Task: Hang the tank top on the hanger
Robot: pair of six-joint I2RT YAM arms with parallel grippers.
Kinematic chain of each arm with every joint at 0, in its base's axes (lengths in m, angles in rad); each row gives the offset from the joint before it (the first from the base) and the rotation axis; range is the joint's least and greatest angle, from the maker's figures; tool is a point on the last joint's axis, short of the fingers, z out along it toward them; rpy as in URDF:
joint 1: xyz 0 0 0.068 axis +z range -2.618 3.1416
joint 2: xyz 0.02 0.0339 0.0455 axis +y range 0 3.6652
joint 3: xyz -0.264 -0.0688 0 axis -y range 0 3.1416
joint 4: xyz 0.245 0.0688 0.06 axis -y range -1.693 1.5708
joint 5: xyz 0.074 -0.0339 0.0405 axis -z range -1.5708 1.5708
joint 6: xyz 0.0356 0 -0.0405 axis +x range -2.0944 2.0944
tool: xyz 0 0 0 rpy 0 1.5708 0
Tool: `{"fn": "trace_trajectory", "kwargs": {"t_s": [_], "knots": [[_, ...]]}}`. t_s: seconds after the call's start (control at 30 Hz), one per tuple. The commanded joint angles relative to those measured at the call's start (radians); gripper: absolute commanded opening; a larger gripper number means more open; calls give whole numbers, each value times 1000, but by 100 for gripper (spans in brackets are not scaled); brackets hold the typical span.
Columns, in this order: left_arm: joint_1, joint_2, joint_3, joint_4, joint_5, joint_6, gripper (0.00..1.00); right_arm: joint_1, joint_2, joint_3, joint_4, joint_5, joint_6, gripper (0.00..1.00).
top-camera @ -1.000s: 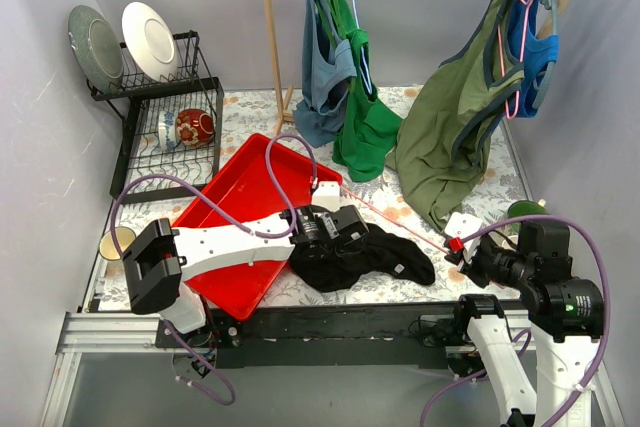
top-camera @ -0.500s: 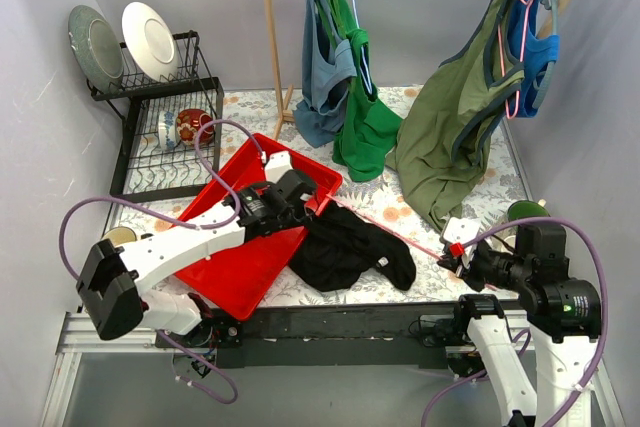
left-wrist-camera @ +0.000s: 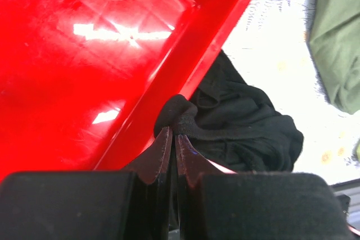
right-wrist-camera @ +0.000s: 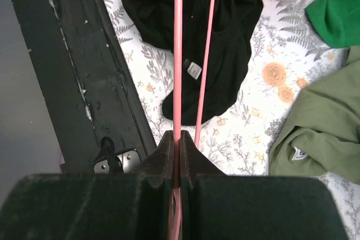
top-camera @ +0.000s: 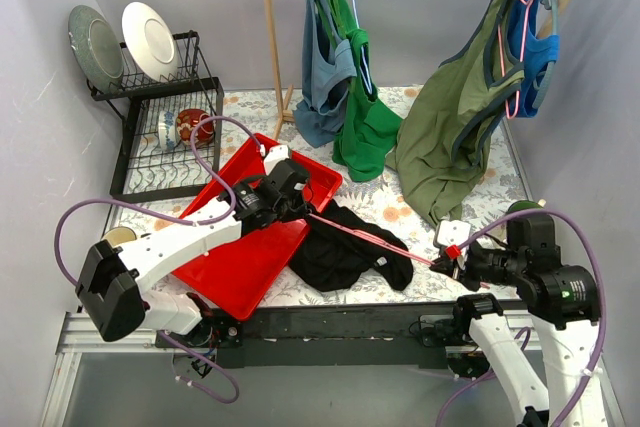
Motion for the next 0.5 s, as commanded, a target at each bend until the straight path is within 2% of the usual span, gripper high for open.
{"fn": "trace_trajectory", "kwargs": {"t_s": [0.0, 0.2, 0.47], "knots": [[6, -34, 53, -7, 27, 20, 0, 10, 27, -22, 22, -22, -26, 1], [6, -87, 33, -50, 41, 31, 0, 9, 43, -18, 37, 16, -29, 1], [8, -103, -1, -66, 38, 35, 0, 6, 41, 51, 22, -10, -3, 1]]}}
